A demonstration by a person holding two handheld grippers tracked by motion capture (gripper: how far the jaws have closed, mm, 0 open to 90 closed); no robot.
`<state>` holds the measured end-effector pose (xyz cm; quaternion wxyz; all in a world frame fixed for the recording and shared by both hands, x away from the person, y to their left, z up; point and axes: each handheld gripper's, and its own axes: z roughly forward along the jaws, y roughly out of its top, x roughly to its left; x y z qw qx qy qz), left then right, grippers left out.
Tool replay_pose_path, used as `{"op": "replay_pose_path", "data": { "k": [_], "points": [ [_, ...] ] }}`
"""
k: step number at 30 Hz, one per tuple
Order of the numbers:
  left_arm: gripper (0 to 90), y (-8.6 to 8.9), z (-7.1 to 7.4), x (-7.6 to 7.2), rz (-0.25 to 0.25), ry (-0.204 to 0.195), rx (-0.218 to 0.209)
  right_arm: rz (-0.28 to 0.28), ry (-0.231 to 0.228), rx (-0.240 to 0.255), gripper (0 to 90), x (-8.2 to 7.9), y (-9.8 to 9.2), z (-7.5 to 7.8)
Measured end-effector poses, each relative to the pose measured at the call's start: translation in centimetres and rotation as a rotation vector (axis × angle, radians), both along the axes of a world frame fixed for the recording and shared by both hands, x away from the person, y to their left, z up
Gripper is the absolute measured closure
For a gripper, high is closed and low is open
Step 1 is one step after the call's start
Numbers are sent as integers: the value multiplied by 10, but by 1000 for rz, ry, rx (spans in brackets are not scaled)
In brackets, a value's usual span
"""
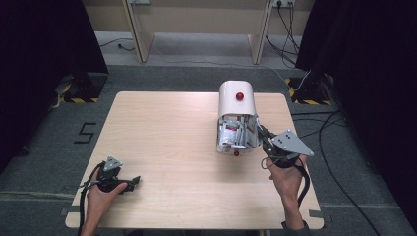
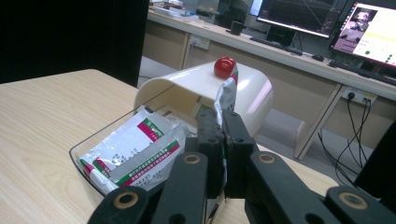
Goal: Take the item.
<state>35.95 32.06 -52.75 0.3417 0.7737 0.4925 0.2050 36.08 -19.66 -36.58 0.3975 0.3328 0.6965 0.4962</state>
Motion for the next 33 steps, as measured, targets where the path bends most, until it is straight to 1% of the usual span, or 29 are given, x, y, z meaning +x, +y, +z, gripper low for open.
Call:
{"op": "replay_pose_path", "data": {
  "k": [6, 11, 13, 15, 20, 24, 33],
  "points": [
    [0, 0, 0, -1, 5, -1, -4, -11, -16, 14, 884, -5, -10, 4],
    [0, 0, 0, -1, 5, -1, -4, -33, -10, 31, 885, -7, -20, 4],
    [0, 0, 0, -1, 5, -1, -4, -38, -12, 28, 884, -7, -23, 4],
    [0, 0, 0, -1, 6, -1, -4, -52, -5, 31, 884, -7, -31, 1],
    [0, 0, 0, -1, 7, -1, -3, -86, 3, 35, 884, -7, -42, -3],
    [0, 0, 0, -1, 7, -1, -3, -105, 13, 25, 884, -5, -48, -9],
    [0, 0, 0, -2, 7, -1, -3, -140, 54, 29, 884, 0, -60, -21]
  ]
}}
